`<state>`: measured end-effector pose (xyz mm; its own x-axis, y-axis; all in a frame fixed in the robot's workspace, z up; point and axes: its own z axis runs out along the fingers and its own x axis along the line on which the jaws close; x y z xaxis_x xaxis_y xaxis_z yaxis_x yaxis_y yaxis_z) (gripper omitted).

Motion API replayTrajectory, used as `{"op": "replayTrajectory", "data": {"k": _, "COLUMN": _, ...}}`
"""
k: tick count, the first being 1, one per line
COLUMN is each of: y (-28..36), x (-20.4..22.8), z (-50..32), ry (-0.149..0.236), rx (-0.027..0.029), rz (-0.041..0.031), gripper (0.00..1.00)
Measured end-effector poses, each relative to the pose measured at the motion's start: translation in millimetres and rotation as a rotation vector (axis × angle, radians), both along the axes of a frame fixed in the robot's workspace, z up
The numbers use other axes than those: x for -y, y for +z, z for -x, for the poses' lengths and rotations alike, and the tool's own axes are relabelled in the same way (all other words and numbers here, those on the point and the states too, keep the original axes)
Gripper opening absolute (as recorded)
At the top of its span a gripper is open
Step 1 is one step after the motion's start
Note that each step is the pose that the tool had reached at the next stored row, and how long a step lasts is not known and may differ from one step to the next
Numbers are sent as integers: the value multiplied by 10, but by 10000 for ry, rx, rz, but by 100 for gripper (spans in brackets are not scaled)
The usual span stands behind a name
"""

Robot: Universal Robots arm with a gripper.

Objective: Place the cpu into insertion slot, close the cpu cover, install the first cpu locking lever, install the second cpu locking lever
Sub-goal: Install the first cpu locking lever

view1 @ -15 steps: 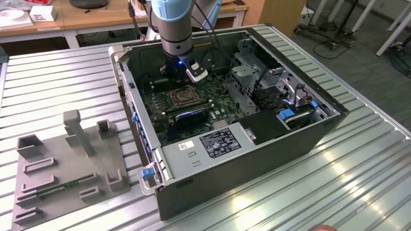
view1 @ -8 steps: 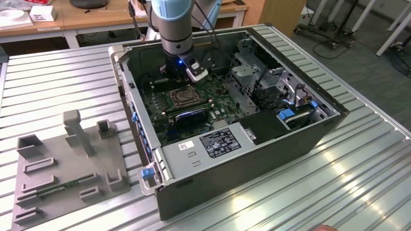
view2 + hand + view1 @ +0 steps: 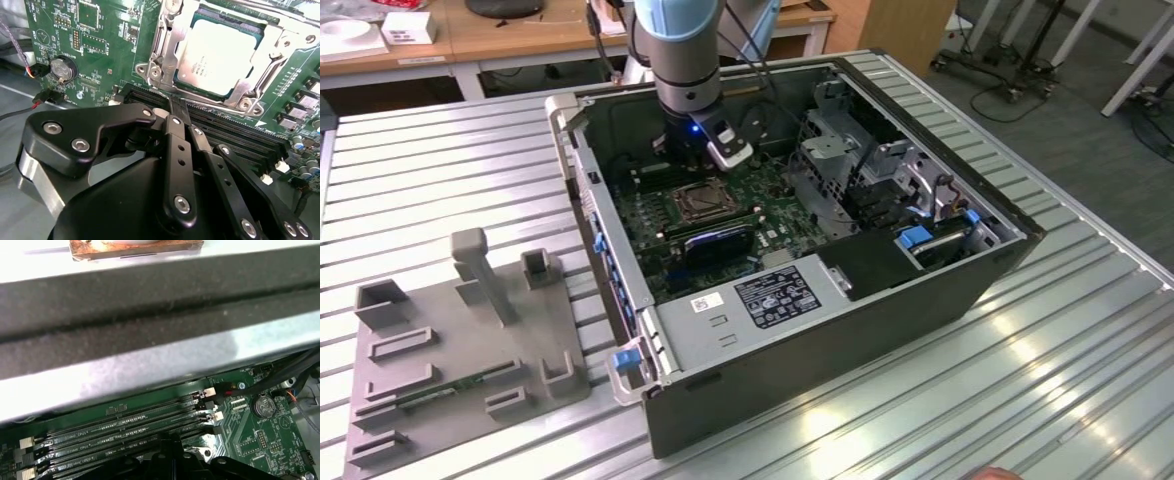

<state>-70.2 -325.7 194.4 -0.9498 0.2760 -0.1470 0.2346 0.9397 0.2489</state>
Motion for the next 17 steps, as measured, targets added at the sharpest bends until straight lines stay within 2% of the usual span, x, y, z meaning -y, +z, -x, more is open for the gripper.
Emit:
{"op": "replayTrajectory", "data": {"k": 5, "y": -3, "x": 2, "z": -3, "ry": 0, "rx": 0, "rz": 70, "gripper": 10}}
{"op": "replayTrajectory", "data": {"k": 17, "y": -25, "x": 2, "z": -70, "ry": -13, "rx": -1, "rz": 87, "gripper": 10}}
